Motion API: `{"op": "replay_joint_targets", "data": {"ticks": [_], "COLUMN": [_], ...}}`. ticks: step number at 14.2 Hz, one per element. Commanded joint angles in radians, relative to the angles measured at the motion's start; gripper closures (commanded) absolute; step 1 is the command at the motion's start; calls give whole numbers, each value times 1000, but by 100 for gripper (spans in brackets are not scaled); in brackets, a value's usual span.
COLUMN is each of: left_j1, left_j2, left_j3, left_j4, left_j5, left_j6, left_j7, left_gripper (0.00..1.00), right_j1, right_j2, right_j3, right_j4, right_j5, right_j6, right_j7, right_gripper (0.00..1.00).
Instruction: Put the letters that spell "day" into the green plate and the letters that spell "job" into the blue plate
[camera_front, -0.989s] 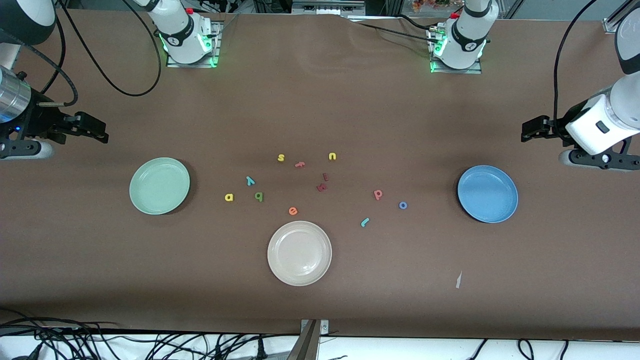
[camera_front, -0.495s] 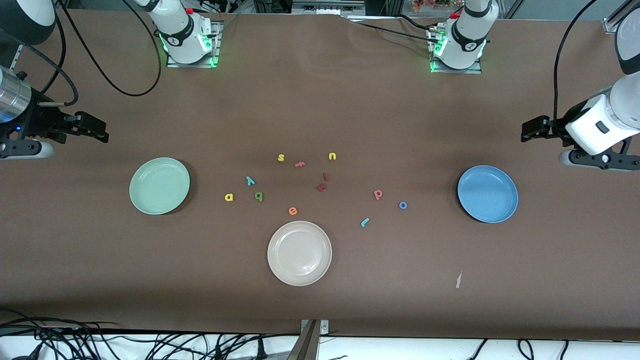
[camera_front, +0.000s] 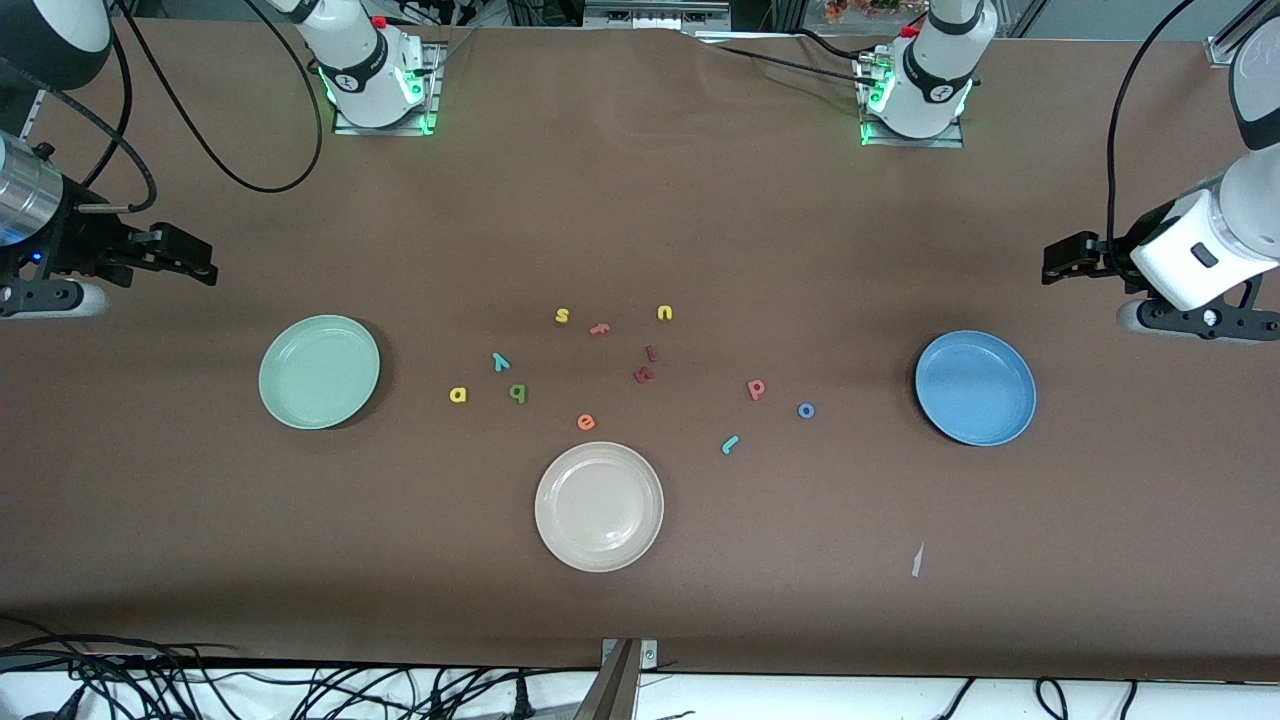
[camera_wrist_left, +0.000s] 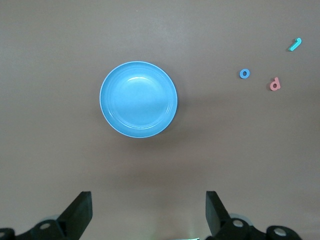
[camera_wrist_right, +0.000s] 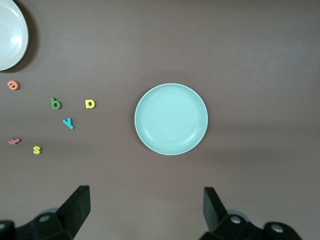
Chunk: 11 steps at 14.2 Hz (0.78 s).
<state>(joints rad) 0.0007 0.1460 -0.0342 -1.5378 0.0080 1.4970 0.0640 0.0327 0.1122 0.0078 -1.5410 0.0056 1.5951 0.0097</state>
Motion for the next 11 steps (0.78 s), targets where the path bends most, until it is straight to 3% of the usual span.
{"op": "replay_joint_targets", "data": {"ticks": [1, 7, 11], "left_j1": [7, 5, -28], "left_j2": [-6, 1, 66], "left_j3": [-3, -3, -4], "left_j4": [-7, -5, -5], "left_j5": [-6, -5, -6], "left_j6": [11, 11, 49], "left_j7": [10, 10, -6], "left_gripper": [0, 0, 0], "right_j1": [1, 29, 79], "right_j2": [-3, 35, 114], "right_j3": [6, 6, 7], "right_j4": [16, 12, 10], "right_j5": [1, 14, 28], "right_j6": [-14, 52, 36], "right_j7": [6, 7, -3], "right_gripper": [0, 0, 0]}}
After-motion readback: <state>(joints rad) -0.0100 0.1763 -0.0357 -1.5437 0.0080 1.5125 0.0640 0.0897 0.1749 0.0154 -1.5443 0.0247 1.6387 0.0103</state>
